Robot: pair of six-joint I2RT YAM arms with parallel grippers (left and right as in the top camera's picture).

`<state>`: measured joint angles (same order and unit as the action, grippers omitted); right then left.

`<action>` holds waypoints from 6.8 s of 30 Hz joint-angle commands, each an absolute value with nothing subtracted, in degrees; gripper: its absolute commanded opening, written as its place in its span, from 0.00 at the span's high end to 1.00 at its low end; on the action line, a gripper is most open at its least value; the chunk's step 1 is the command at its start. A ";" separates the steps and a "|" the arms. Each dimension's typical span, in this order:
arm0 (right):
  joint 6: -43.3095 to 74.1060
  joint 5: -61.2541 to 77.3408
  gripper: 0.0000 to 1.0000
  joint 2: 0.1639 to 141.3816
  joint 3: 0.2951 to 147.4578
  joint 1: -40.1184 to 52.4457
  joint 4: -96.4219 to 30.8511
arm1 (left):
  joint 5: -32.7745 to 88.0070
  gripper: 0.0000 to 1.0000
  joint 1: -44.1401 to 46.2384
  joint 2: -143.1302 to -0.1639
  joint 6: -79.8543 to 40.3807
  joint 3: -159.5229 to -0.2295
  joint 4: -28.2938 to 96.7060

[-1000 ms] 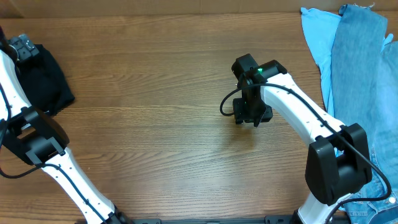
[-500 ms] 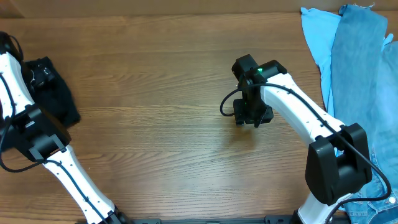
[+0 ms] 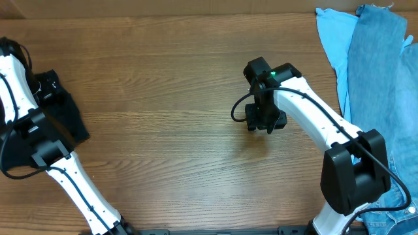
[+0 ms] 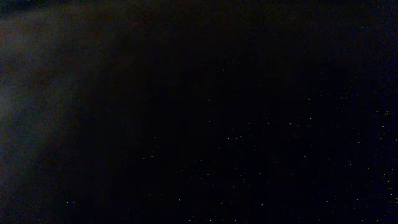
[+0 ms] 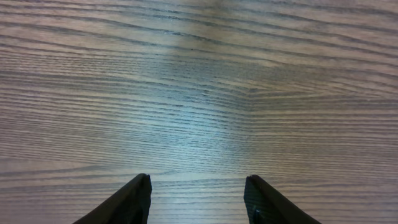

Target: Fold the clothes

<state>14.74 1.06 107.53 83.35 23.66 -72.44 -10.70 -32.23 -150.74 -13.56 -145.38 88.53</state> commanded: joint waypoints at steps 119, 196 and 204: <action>9.85 2.87 0.31 106.39 91.05 3.01 -69.52 | -3.29 0.00 -7.70 -93.86 -4.16 -101.80 54.70; 5.96 3.95 0.00 0.16 4.14 0.14 -13.54 | -4.89 0.00 19.00 -71.57 -6.85 -52.12 54.13; 5.96 3.95 0.00 0.16 4.14 0.16 -13.54 | -4.89 0.00 19.00 -71.57 -6.85 -52.12 54.13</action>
<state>6.24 4.08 0.84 4.34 -0.23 -14.11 -5.17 18.79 -71.16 -6.00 -52.42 54.24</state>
